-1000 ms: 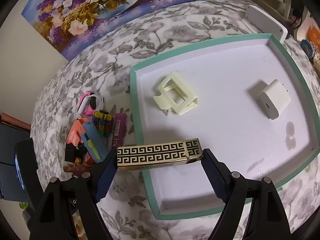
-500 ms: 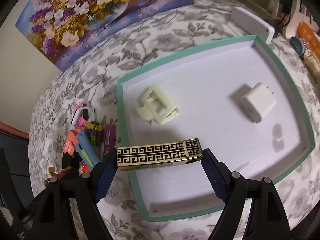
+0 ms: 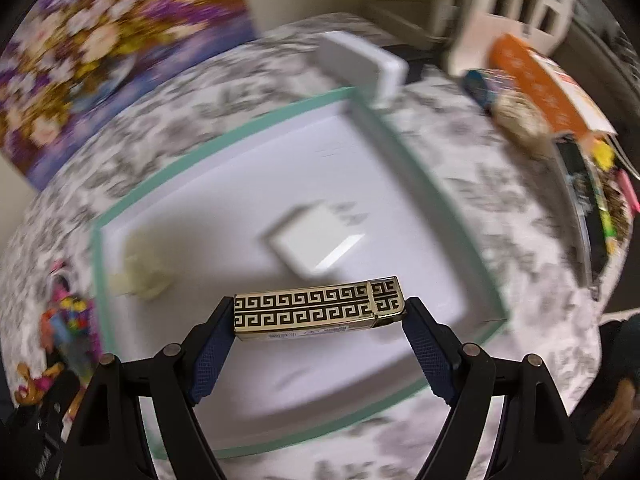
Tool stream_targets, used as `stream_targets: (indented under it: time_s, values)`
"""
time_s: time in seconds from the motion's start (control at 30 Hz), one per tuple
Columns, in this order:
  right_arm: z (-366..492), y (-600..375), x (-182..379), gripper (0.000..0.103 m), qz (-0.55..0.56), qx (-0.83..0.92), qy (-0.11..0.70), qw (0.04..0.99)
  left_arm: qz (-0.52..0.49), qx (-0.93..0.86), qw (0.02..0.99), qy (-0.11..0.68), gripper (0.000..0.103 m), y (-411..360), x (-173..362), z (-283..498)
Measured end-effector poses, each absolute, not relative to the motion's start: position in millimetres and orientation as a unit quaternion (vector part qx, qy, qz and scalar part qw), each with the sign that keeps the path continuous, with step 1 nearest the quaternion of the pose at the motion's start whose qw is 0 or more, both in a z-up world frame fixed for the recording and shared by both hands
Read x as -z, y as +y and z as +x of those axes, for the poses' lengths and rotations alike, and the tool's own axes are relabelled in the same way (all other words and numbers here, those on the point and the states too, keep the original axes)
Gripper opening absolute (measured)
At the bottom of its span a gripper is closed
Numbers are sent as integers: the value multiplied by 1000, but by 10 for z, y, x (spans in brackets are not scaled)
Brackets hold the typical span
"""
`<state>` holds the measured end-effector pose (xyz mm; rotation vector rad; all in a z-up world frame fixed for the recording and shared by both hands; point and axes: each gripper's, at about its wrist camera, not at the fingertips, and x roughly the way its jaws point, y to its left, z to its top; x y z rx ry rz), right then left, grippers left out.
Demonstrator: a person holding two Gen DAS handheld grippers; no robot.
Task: Organize rigid objects
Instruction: 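Lower the box and pink figure into the tray and open both grippers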
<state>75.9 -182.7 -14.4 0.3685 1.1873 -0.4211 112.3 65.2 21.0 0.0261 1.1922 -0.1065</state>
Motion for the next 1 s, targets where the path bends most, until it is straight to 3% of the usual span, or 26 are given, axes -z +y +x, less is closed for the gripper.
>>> stream_targets:
  time_s: [0.4, 1.0]
  values:
    - [618, -2210, 247, 84, 193, 236, 554, 775, 90, 116, 806, 573, 50, -142, 77, 928]
    - [686, -2128, 544, 84, 164, 222, 588, 761, 122, 104, 797, 583, 51, -281, 350, 946]
